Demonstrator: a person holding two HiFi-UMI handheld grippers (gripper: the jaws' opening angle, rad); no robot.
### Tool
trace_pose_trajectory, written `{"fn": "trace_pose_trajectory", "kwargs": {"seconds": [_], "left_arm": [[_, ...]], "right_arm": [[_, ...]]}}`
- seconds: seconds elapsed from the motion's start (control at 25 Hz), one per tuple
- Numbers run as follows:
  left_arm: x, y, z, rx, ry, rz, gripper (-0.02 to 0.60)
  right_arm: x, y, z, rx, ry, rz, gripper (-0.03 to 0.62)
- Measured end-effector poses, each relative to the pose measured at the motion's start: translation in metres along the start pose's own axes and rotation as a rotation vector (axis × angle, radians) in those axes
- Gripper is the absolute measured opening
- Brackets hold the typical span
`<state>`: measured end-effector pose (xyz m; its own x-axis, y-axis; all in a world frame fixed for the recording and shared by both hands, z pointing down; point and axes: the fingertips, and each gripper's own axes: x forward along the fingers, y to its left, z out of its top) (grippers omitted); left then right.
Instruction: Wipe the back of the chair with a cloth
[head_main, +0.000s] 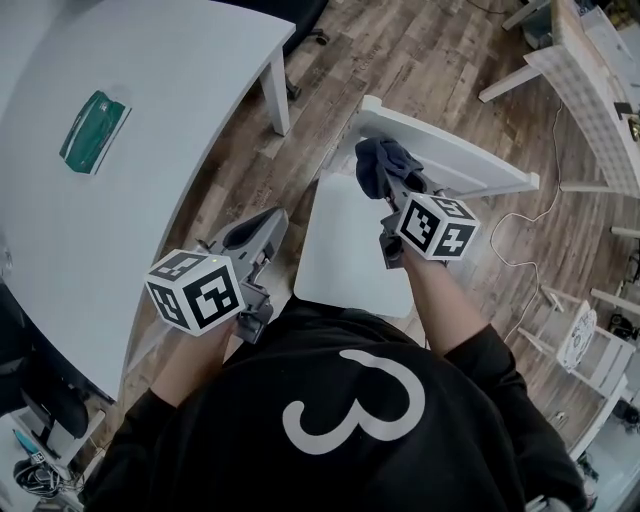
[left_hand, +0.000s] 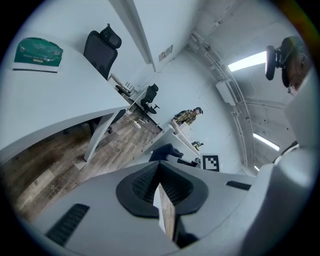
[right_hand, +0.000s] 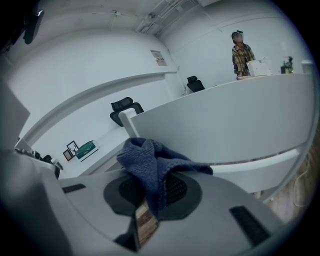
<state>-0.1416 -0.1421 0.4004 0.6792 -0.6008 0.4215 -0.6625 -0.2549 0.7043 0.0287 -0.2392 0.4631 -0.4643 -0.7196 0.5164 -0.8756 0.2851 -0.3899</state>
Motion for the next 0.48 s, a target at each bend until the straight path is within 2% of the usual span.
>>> {"fn": "trace_pose_trajectory", "kwargs": {"seconds": [0.48], "left_arm": [[-0.013,0.018,0.006,-0.008,-0.006,0.027,0.014]], "right_arm": [[0.033,-0.004,0.002,0.028,0.001,-0.065,0.051]]}}
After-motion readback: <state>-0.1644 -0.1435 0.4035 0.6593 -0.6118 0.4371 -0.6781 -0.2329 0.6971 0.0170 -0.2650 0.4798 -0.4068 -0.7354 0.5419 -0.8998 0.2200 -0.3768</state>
